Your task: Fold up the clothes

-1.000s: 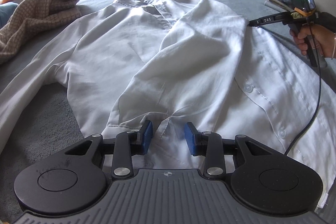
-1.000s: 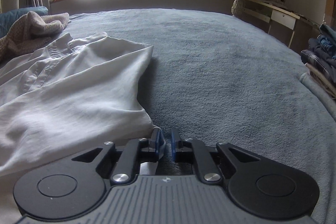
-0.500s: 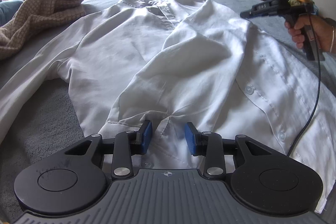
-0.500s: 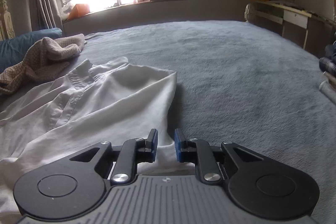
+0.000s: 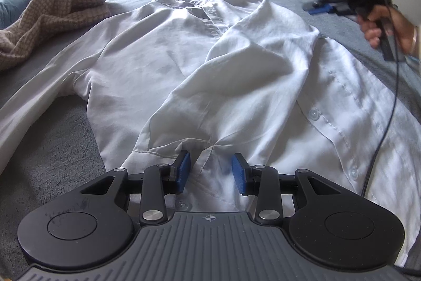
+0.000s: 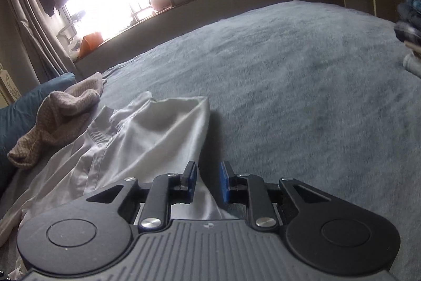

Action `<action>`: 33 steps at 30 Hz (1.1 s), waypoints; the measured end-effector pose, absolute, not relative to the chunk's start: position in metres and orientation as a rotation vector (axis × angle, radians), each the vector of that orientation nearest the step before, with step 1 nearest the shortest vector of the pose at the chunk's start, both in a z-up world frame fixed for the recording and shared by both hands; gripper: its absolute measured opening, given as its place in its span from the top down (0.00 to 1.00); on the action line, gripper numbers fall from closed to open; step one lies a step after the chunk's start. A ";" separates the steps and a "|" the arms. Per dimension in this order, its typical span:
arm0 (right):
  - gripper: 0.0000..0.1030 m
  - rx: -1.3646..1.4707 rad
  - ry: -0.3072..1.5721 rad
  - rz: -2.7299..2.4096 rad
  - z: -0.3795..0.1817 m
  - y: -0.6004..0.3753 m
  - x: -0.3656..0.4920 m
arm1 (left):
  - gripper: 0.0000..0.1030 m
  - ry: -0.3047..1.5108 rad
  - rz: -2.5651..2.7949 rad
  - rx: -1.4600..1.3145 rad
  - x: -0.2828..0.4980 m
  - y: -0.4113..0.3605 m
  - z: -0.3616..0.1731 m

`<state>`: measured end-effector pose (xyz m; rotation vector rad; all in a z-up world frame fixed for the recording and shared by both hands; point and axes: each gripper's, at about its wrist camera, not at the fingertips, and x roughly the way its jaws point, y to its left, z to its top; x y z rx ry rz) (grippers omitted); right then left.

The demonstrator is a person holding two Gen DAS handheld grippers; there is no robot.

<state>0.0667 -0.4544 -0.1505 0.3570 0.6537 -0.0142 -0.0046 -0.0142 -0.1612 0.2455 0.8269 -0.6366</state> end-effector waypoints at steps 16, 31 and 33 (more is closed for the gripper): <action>0.80 0.295 0.697 -0.110 -0.167 -0.432 0.186 | 0.65 0.829 -0.639 0.232 -0.005 -0.011 -0.161; 0.80 0.113 0.853 0.458 -0.126 -0.298 0.084 | 0.62 0.824 -0.620 0.202 -0.012 -0.009 -0.159; 0.80 0.074 0.913 0.461 -0.147 -0.272 0.088 | 0.62 0.825 -0.617 0.200 -0.015 -0.009 -0.159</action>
